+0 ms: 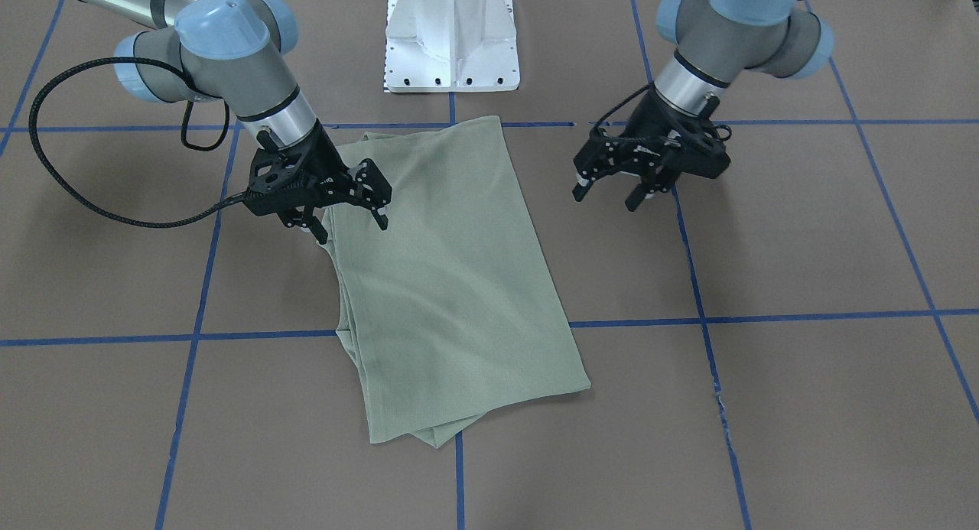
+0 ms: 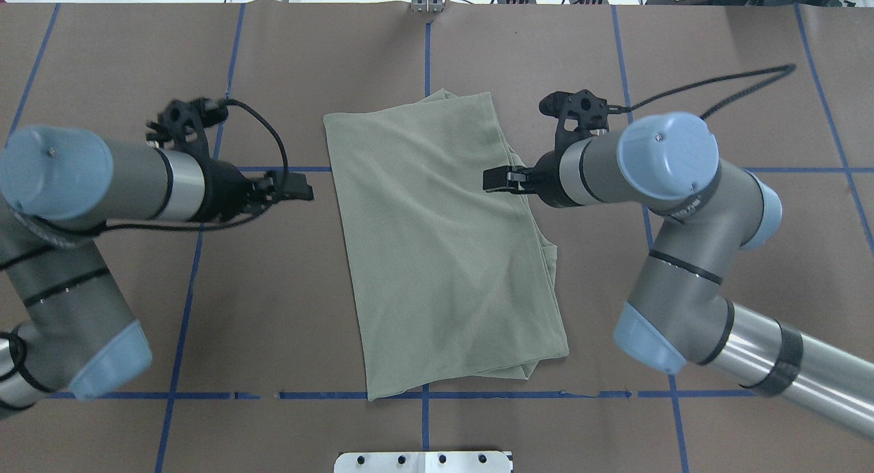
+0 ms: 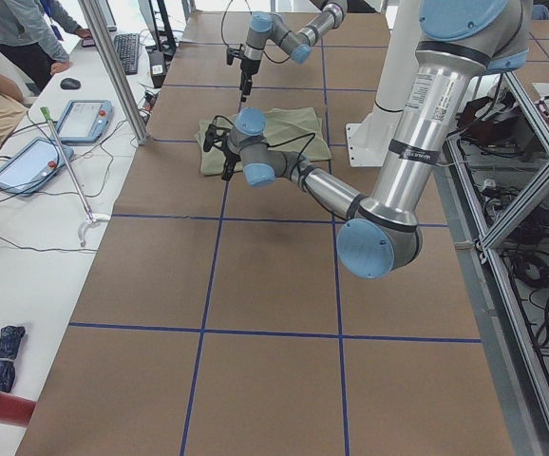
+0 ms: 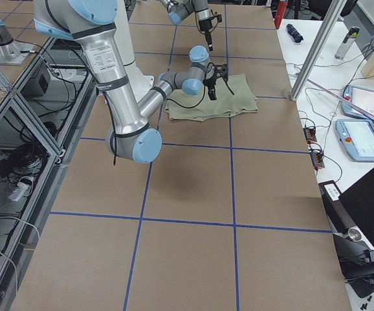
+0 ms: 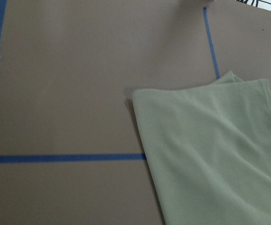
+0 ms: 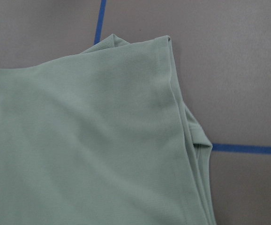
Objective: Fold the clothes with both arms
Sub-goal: 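Move the right gripper to the shirt's side edge while the left approaches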
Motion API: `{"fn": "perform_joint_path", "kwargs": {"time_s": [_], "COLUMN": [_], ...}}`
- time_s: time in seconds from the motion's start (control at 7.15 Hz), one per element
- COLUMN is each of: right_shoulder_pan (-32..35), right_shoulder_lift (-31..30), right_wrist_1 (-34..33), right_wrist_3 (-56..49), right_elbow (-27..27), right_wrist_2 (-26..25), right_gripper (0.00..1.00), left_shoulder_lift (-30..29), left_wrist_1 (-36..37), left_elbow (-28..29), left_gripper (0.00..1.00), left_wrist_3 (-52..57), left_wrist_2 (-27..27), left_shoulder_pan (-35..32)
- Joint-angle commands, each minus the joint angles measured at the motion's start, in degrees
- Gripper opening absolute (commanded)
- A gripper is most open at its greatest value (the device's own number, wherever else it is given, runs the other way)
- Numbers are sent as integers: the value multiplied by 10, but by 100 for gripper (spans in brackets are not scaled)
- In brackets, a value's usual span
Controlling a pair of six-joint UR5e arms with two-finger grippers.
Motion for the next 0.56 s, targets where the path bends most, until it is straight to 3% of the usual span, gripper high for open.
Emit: {"fn": "perform_joint_path", "kwargs": {"time_s": [0.0, 0.14, 0.42], "right_shoulder_pan": [-69, -71, -71], "right_shoulder_lift": [-51, -64, -65], "right_wrist_1": [39, 39, 40], "right_wrist_3": [86, 86, 86], "right_elbow": [31, 39, 40], "right_wrist_2": [-113, -116, -117], "right_gripper": [100, 100, 100], "left_shoulder_lift": [0, 1, 3], "left_wrist_1": [9, 8, 9], "left_elbow": [-19, -18, -5], "left_gripper": [81, 69, 65], "left_wrist_3": [-148, -193, -212], "left_wrist_2": [85, 105, 129], "left_shoulder_pan": [113, 148, 199]}}
